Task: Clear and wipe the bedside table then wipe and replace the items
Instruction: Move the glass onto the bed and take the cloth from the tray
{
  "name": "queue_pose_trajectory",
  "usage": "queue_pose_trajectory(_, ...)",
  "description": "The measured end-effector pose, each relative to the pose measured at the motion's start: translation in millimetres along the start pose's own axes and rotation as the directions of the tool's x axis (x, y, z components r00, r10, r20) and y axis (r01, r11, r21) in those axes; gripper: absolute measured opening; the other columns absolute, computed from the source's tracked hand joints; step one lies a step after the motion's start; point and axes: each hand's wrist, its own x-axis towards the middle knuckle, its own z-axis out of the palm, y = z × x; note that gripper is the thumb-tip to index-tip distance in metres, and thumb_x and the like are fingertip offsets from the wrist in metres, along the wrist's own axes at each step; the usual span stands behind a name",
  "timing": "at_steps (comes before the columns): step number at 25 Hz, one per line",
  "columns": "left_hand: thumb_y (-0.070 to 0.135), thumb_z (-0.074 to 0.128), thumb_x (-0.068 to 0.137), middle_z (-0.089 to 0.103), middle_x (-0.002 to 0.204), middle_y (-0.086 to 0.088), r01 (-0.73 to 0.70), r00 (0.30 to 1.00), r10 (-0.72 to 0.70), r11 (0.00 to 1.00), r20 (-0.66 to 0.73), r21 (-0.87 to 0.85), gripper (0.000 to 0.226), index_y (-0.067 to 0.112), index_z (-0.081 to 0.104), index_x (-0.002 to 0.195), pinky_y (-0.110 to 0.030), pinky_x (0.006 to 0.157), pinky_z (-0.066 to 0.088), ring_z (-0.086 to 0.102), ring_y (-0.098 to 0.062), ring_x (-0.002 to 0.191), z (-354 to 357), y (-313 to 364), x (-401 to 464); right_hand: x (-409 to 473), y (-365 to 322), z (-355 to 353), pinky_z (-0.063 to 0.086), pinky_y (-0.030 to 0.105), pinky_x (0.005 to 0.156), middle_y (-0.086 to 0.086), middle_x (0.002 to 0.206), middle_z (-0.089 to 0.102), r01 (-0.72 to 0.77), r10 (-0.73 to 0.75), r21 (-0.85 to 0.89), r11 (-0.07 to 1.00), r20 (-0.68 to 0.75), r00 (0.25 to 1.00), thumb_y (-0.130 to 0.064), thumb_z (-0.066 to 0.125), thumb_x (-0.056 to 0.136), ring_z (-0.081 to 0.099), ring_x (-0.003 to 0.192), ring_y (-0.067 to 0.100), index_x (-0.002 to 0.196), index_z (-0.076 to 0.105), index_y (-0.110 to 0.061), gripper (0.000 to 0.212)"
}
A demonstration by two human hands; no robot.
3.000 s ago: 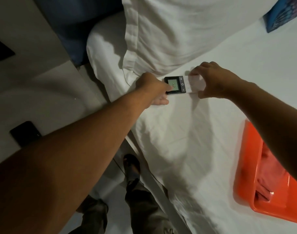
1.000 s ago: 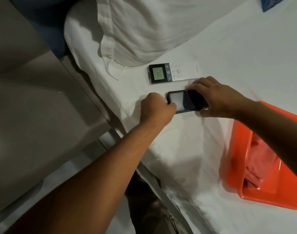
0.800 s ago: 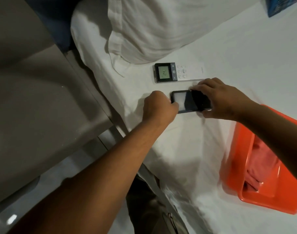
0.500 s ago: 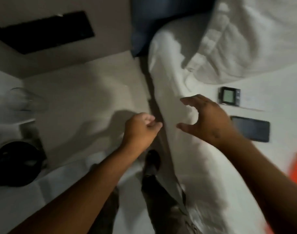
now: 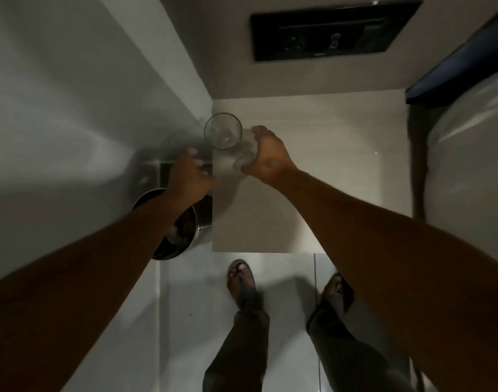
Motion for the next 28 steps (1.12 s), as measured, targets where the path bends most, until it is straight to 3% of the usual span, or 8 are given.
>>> queue_pose_trajectory(4, 0.006, 0.078, 0.072, 0.065, 0.121, -0.007, -0.193, 0.981, 0.194, 0.981, 0.029, -0.031, 0.066, 0.004, 0.052, 0.133, -0.041, 0.092, 0.059, 0.066, -0.025, 0.108, 6.2, 17.7, 26.5, 22.6, -9.5, 23.4, 0.056, 0.034, 0.087, 0.007, 0.116, 0.065, 0.021, -0.013, 0.101, 0.995, -0.074, 0.997, -0.022, 0.083, 0.070, 0.063, 0.105, 0.024, 0.124, 0.057, -0.013, 0.060)
queue_pose_trajectory(8, 0.008, 0.070, 0.074, 0.071, 0.117, -0.016, -0.196, 0.979, 0.199, 0.977, 0.033, -0.082, 0.049, 0.007, 0.063, 0.122, -0.055, 0.094, 0.058, 0.068, -0.034, 0.111, 9.9, 36.1, 28.5, 16.1, -10.5, 23.0, 0.057, 0.037, 0.089, 0.008, 0.115, 0.069, 0.056, -0.032, 0.154, 0.987, -0.156, 0.987, -0.022, 0.080, 0.076, 0.065, 0.104, 0.026, 0.124, 0.060, -0.014, 0.053)
queue_pose_trajectory(11, 0.012, 0.079, 0.073, 0.069, 0.123, -0.005, -0.177, 0.981, 0.180, 0.983, 0.065, -0.058, 0.055, 0.019, 0.060, 0.125, -0.048, 0.098, 0.057, 0.067, -0.026, 0.114, 23.6, 57.3, 1.4, -18.8, 5.2, -7.4, 0.055, 0.038, 0.092, 0.009, 0.119, 0.068, 0.123, -0.083, 0.173, 0.977, -0.219, 0.972, -0.019, 0.081, 0.074, 0.064, 0.107, 0.025, 0.127, 0.062, -0.013, 0.057)
queue_pose_trajectory(14, 0.007, 0.081, 0.073, 0.068, 0.124, -0.004, -0.189, 0.959, 0.233, 0.950, 0.162, -0.248, 0.060, 0.020, 0.058, 0.127, -0.041, 0.096, 0.060, 0.068, -0.015, 0.112, 51.5, 96.4, -53.1, -83.3, 28.0, -62.8, 0.051, 0.036, 0.097, 0.010, 0.126, 0.065, 0.159, -0.113, 0.114, 0.981, -0.332, 0.937, -0.020, 0.087, 0.068, 0.060, 0.111, 0.025, 0.133, 0.059, -0.012, 0.072)
queue_pose_trajectory(17, 0.004, 0.075, 0.066, 0.071, 0.110, 0.002, -0.223, 0.873, 0.363, 0.890, 0.324, -0.397, 0.057, 0.022, 0.060, 0.118, -0.016, 0.071, 0.058, 0.072, 0.004, 0.090, 104.4, 150.8, -135.7, -181.4, 67.8, -138.2, 0.048, 0.033, 0.098, 0.008, 0.123, 0.064, 0.143, -0.094, 0.061, 0.988, -0.497, 0.863, -0.025, 0.088, 0.065, 0.059, 0.110, 0.022, 0.132, 0.060, -0.010, 0.073)
queue_pose_trajectory(20, 0.005, 0.071, 0.061, 0.073, 0.107, 0.000, -0.185, 0.682, 0.459, 0.861, 0.569, -0.473, 0.057, 0.028, 0.058, 0.112, -0.018, 0.072, 0.057, 0.074, -0.008, 0.088, 184.6, 198.7, -234.6, -305.7, 120.4, -211.3, 0.045, 0.021, 0.095, -0.004, 0.116, 0.054, 0.046, -0.046, -0.017, 0.999, -0.645, 0.762, -0.033, 0.089, 0.065, 0.054, 0.107, 0.010, 0.132, 0.059, -0.012, 0.076)
queue_pose_trajectory(23, 0.017, 0.081, 0.057, 0.070, 0.117, -0.002, -0.225, 0.501, 0.468, 0.883, 0.728, -0.412, 0.065, 0.031, 0.054, 0.115, -0.027, 0.084, 0.061, 0.074, -0.016, 0.099, 250.4, 216.6, -297.6, -397.3, 165.5, -249.0, 0.051, 0.031, 0.092, -0.006, 0.116, 0.050, -0.186, 0.147, -0.001, 0.983, -0.606, 0.782, -0.035, 0.093, 0.063, 0.051, 0.110, 0.013, 0.136, 0.056, -0.024, 0.083)
queue_pose_trajectory(28, 0.047, 0.088, 0.055, 0.060, 0.112, 0.014, -0.681, 0.416, 0.561, 0.714, 0.715, -0.164, 0.075, 0.040, 0.044, 0.115, -0.029, 0.084, 0.056, 0.061, -0.010, 0.102, 345.4, 221.4, -357.6, -482.8, 246.3, -270.4, 0.050, 0.045, 0.093, 0.006, 0.131, 0.052, -0.487, 0.298, -0.239, 0.840, -0.548, 0.782, -0.021, 0.084, 0.069, 0.047, 0.120, 0.028, 0.139, 0.052, -0.032, 0.078)
